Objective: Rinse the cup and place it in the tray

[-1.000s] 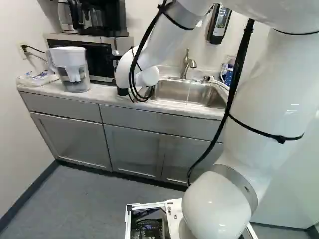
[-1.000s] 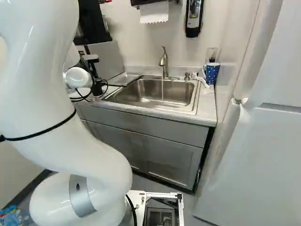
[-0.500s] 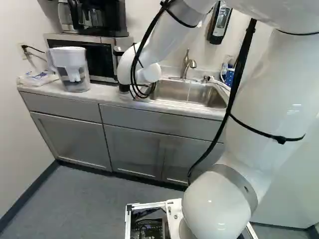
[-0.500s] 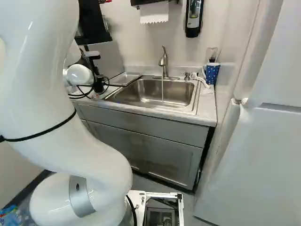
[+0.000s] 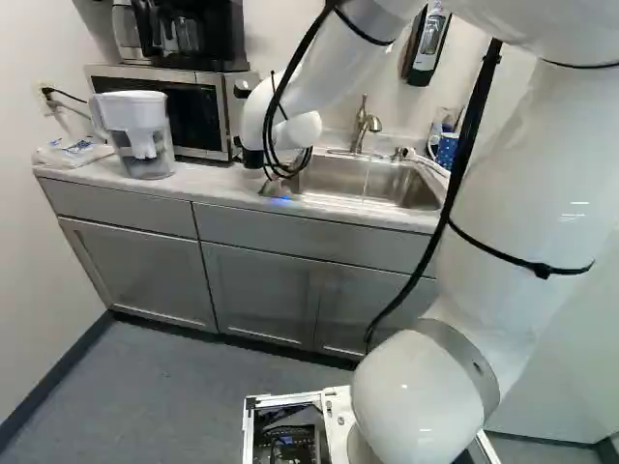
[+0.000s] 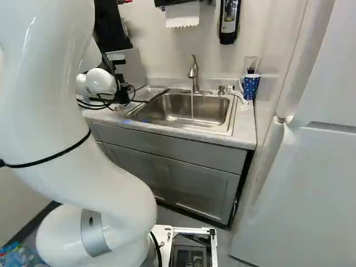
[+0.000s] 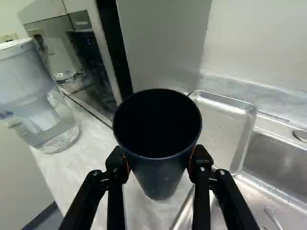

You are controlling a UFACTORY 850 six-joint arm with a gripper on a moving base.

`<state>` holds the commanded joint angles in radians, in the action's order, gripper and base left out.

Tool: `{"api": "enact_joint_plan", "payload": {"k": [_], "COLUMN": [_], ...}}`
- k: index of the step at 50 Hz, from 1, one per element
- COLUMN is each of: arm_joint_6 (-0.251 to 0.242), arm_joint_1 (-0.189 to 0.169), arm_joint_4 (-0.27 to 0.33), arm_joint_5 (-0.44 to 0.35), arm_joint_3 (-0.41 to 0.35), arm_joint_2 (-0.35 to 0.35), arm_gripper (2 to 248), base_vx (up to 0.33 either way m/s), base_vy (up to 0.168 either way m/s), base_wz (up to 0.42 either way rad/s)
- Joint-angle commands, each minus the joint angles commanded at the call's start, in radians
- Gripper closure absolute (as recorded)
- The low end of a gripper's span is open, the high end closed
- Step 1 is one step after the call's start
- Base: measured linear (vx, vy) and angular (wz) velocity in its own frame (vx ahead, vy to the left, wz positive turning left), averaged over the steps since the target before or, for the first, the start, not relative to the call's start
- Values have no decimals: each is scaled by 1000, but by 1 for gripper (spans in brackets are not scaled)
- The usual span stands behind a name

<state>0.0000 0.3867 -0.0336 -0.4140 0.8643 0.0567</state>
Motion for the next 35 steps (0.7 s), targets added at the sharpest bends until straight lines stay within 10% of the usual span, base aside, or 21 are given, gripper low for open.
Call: {"api": "enact_joint_plan", "payload": {"k": [35], "arm_joint_6": [0], "arm_joint_1": [-105], "arm_joint_4": [0], "arm_joint_5": [72], "arm_joint_3": [-6], "arm_joint_2": [-81], "arm_gripper": [124], "base_vx": [0], "base_vy": [0], "base_wz": [0]}}
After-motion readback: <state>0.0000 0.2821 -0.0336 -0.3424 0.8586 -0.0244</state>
